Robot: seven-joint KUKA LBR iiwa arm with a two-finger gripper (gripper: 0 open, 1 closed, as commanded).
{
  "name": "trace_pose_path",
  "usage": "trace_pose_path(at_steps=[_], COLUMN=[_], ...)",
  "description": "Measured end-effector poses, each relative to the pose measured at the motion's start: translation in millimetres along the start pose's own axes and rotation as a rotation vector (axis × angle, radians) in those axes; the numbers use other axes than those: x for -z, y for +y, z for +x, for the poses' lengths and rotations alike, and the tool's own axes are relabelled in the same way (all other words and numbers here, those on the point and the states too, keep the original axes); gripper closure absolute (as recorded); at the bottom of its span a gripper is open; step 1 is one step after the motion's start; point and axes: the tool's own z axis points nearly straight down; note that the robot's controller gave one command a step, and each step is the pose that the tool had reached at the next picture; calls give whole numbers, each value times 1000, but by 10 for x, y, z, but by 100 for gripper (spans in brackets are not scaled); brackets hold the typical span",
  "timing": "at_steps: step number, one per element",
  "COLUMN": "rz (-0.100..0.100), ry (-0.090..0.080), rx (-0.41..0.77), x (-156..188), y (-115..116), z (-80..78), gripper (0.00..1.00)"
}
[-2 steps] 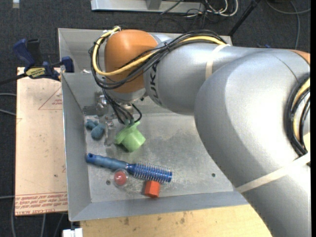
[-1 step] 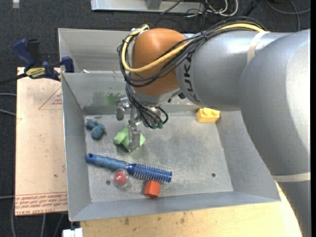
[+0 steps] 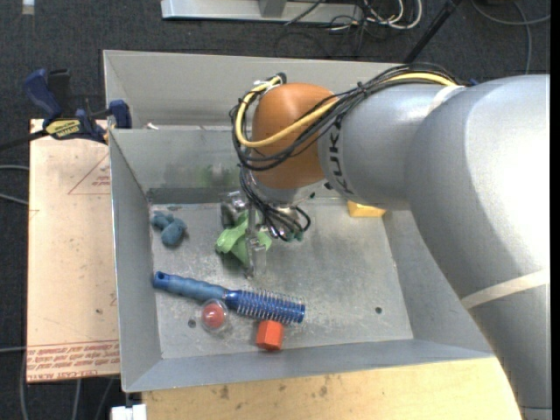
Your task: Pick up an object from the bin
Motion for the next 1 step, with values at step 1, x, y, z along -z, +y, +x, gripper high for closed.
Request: trace_pose_path(at_steps=[1], rz=[-2], ry=[-9], rx=[3], x=[57], y=[34], z=[-28], gripper=[100])
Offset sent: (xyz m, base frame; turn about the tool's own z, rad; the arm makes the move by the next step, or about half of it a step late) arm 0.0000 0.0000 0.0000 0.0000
